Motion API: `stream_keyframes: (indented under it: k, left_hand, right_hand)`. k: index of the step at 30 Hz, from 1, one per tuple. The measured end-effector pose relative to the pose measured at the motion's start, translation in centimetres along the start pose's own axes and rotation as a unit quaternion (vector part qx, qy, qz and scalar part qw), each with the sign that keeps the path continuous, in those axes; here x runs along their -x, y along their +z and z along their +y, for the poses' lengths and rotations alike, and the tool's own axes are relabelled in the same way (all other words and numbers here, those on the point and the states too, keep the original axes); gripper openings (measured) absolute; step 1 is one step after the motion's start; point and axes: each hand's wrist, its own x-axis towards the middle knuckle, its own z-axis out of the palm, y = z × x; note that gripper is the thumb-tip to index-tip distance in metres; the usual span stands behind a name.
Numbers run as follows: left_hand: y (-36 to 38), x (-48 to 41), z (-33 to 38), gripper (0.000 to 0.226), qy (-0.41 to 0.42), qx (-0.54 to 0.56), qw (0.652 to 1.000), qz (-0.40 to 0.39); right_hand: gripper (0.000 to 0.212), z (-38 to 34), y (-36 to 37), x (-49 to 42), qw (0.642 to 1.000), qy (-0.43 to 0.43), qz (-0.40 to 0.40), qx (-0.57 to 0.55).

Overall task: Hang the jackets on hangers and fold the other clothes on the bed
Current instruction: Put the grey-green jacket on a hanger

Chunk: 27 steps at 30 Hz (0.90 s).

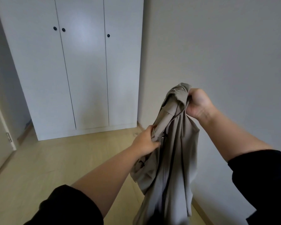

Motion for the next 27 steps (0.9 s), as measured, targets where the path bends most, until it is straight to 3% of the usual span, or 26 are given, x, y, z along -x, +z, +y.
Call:
stream_keyframes:
  k: [3, 8, 11, 14, 17, 20, 22, 27]
  left_hand:
    - [-0.9, -0.7, 0.2, 0.018, -0.060, 0.069, 0.996, 0.014]
    - [-5.0, -1.2, 1.5, 0.031, -0.100, 0.209, 0.971, -0.063]
    - [-7.7, -1.3, 2.7, 0.024, -0.117, 0.220, 0.950, -0.189]
    - [-9.2, -1.8, 3.6, 0.020, -0.131, 0.202, 0.952, -0.192]
    - [-9.6, -2.6, 4.4, 0.032, -0.140, 0.236, 0.957, -0.097]
    - [-9.9, -3.1, 5.5, 0.024, -0.095, 0.304, 0.948, -0.020]
    - [-10.3, -3.2, 6.4, 0.016, -0.067, 0.303, 0.951, 0.002]
    - [-9.6, -2.6, 8.2, 0.023, -0.042, 0.269, 0.962, 0.014]
  right_hand:
    - [0.026, -0.5, -0.5, 0.1, 0.999, 0.004, -0.036, 0.034]
    - [0.010, -0.8, -3.4, 0.1, 0.964, -0.036, -0.004, 0.263]
    - [0.038, -1.1, -4.7, 0.2, 0.922, -0.036, -0.001, 0.385]
    - [0.039, -1.0, -4.4, 0.4, 0.845, -0.054, -0.033, 0.531]
    - [0.032, -0.5, -3.8, 0.4, 0.768, -0.120, 0.001, 0.630]
    - [0.032, 0.0, -4.0, 0.3, 0.688, -0.140, 0.035, 0.711]
    - [0.027, 0.6, -4.0, 0.5, 0.692, -0.098, 0.028, 0.714]
    - [0.034, 2.6, -2.8, 1.7, 0.791, -0.049, -0.049, 0.608]
